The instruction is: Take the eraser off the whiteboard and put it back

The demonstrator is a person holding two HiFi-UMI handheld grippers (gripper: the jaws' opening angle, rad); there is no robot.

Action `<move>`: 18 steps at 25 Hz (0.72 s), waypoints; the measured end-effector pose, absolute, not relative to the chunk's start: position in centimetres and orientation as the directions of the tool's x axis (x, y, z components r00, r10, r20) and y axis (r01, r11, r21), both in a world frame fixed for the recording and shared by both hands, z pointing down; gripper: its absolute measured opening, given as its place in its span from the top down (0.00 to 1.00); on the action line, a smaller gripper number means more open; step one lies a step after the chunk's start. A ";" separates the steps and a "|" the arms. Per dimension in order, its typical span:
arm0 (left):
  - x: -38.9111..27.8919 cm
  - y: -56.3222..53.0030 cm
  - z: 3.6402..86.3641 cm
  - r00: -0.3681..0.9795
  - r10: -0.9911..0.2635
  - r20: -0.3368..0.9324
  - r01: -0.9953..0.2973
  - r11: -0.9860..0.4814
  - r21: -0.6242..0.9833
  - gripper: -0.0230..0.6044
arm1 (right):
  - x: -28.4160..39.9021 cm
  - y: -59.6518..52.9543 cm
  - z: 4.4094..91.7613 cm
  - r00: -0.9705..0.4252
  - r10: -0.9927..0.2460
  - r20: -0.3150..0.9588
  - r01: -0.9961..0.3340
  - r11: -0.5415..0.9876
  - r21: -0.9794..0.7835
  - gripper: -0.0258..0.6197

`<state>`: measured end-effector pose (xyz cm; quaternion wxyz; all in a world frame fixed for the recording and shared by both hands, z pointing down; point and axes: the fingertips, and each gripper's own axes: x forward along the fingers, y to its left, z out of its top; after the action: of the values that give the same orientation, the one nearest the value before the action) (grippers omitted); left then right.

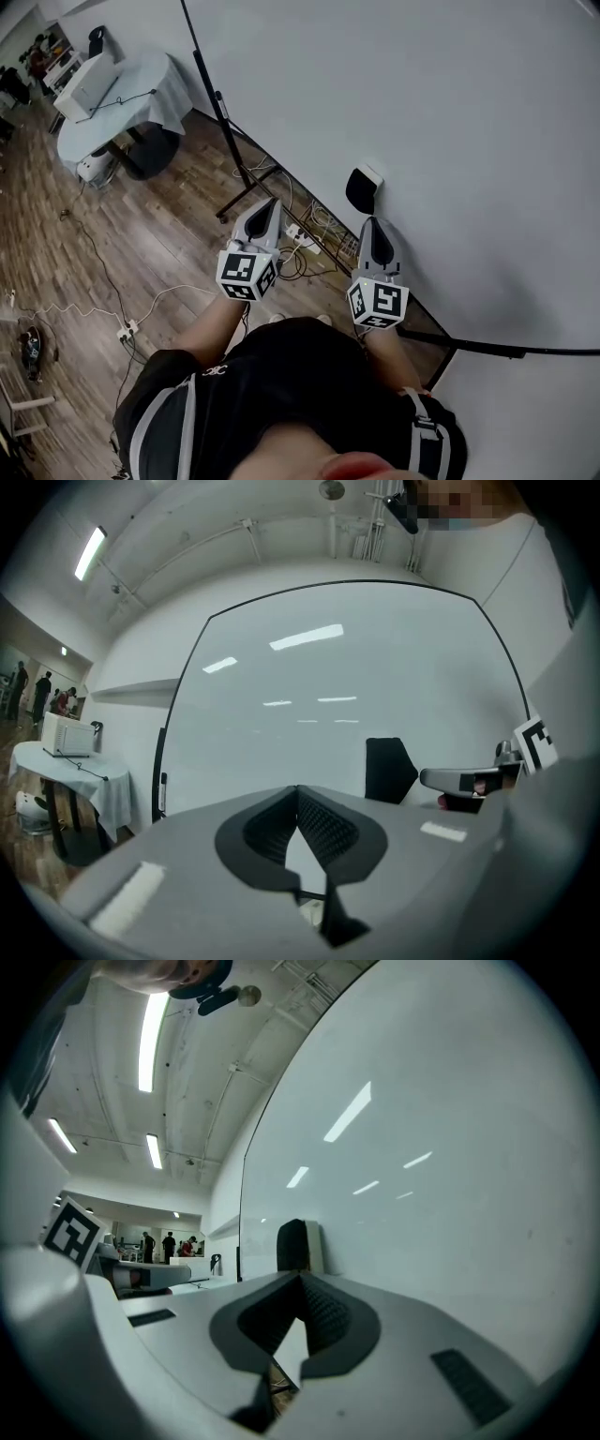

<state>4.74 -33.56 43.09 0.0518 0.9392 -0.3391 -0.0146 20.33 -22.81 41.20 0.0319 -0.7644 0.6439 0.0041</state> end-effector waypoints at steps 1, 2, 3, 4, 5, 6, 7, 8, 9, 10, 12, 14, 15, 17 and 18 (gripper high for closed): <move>4.4 -33.5 43.2 0.766 -0.643 0.011 -0.640 -0.761 0.108 0.95 | 20.1 -22.9 41.1 0.167 -0.985 -0.050 -0.986 -0.165 -0.034 0.95; 4.2 -33.5 43.3 0.765 -0.644 0.015 -0.642 -0.759 0.107 0.95 | 19.9 -22.9 41.0 0.164 -0.985 -0.050 -0.986 -0.163 -0.029 0.95; 4.0 -33.4 43.4 0.765 -0.644 0.020 -0.642 -0.759 0.106 0.95 | 19.7 -22.9 41.0 0.163 -0.985 -0.050 -0.986 -0.162 -0.028 0.95; 3.9 -33.3 43.5 0.766 -0.643 0.025 -0.642 -0.760 0.104 0.95 | 19.6 -22.9 41.0 0.163 -0.985 -0.048 -0.986 -0.161 -0.029 0.95; 3.8 -33.2 43.7 0.767 -0.641 0.030 -0.640 -0.761 0.103 0.95 | 19.5 -22.9 41.1 0.163 -0.986 -0.046 -0.986 -0.162 -0.032 0.95; 3.8 -33.1 43.9 0.769 -0.639 0.035 -0.638 -0.763 0.102 0.95 | 19.5 -23.0 41.2 0.164 -0.985 -0.044 -0.986 -0.163 -0.034 0.95; 3.8 -33.1 44.0 0.770 -0.636 0.038 -0.636 -0.765 0.101 0.95 | 19.5 -23.0 41.4 0.165 -0.985 -0.041 -0.986 -0.164 -0.037 0.95; 3.8 -33.0 44.1 0.773 -0.634 0.041 -0.634 -0.767 0.101 0.95 | 19.5 -23.0 41.5 0.166 -0.985 -0.038 -0.986 -0.165 -0.038 0.95; 3.9 -32.9 44.2 0.775 -0.630 0.044 -0.631 -0.769 0.100 0.95 | 19.5 -22.9 41.5 0.167 -0.985 -0.035 -0.985 -0.166 -0.040 0.95; 4.0 -32.8 44.3 0.778 -0.627 0.047 -0.628 -0.772 0.099 0.95 | 19.6 -22.8 41.6 0.169 -0.985 -0.032 -0.985 -0.168 -0.042 0.95; 4.2 -32.5 44.5 0.784 -0.619 0.053 -0.621 -0.778 0.097 0.95 | 19.7 -22.6 41.6 0.173 -0.985 -0.029 -0.984 -0.172 -0.044 0.95; 4.4 -32.4 44.5 0.788 -0.612 0.059 -0.615 -0.783 0.096 0.95 | 19.8 -22.4 41.6 0.177 -0.984 -0.029 -0.984 -0.175 -0.044 0.95; 4.4 -32.3 44.5 0.791 -0.609 0.063 -0.612 -0.785 0.096 0.95 | 19.8 -22.4 41.5 0.181 -0.983 -0.030 -0.983 -0.180 -0.043 0.95; 4.7 -32.3 44.7 0.796 -0.602 0.069 -0.606 -0.790 0.096 0.95 | 20.2 -22.3 41.6 0.198 -0.980 -0.028 -0.980 -0.197 -0.039 0.95; 4.9 -32.2 44.8 0.798 -0.598 0.072 -0.602 -0.793 0.095 0.95 | 20.4 -22.2 41.7 0.208 -0.978 -0.025 -0.978 -0.207 -0.036 0.95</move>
<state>4.89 -32.23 44.84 0.0564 0.9466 -0.3169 0.0189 20.42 -22.20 41.75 0.0219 -0.7770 0.6291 -0.0016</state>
